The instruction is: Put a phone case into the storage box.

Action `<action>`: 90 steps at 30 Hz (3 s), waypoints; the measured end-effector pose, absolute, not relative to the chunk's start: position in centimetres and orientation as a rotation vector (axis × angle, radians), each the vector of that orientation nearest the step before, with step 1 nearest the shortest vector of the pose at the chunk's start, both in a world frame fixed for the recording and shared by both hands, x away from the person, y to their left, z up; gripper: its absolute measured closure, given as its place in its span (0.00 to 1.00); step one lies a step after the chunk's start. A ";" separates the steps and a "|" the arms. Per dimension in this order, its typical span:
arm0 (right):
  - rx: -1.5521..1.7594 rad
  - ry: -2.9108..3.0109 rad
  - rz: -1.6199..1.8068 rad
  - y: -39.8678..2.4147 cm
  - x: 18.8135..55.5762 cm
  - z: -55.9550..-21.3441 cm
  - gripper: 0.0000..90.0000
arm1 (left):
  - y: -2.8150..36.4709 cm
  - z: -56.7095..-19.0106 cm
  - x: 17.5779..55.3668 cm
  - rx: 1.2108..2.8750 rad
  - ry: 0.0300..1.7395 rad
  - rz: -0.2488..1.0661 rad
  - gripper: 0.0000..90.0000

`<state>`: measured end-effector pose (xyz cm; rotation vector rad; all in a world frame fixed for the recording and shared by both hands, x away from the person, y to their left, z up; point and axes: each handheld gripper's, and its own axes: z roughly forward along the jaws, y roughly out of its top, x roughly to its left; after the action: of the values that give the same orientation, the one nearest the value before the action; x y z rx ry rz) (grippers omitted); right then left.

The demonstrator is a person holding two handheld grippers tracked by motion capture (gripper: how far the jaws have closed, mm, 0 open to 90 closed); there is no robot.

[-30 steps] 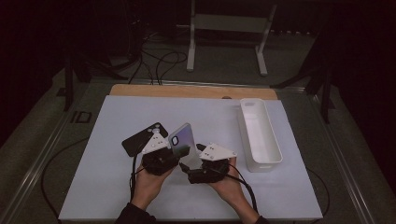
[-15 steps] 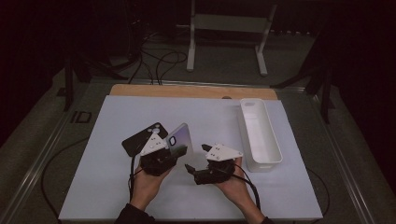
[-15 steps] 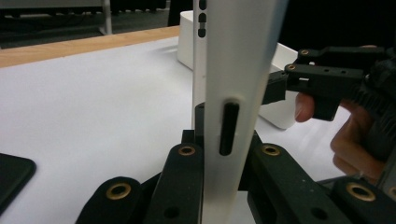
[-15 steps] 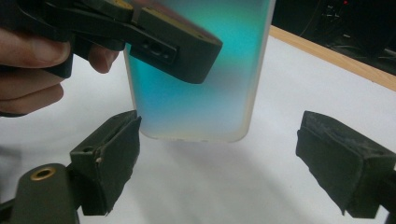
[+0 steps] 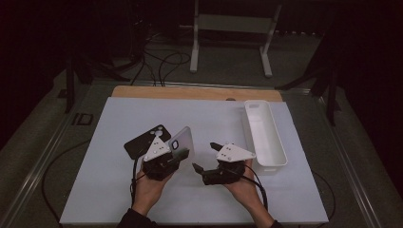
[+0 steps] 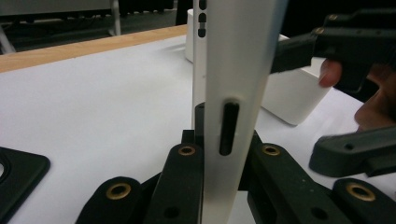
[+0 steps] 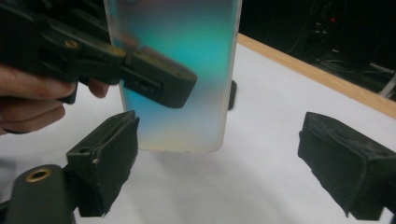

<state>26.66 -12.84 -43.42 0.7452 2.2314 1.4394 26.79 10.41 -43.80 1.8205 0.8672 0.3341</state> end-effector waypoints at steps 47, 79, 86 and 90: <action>0.848 2.168 1.565 -8.4 28.2 -39.8 0.18 | 8.6 -44.3 26.2 1.860 0.848 0.335 0.95; 0.844 2.149 1.518 -8.9 28.1 -39.8 0.18 | 10.6 -44.8 25.7 1.859 0.904 0.488 0.00; 0.852 2.148 1.505 -9.3 28.2 -39.9 0.18 | 13.1 -45.1 25.2 1.821 0.908 0.549 0.00; 0.862 2.143 1.507 -9.5 28.2 -39.9 0.18 | 14.3 -45.4 24.9 1.825 0.930 0.567 0.00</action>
<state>28.20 -9.51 -39.95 0.8619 2.1431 1.5071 24.95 14.31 -45.43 1.8246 0.9297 0.5673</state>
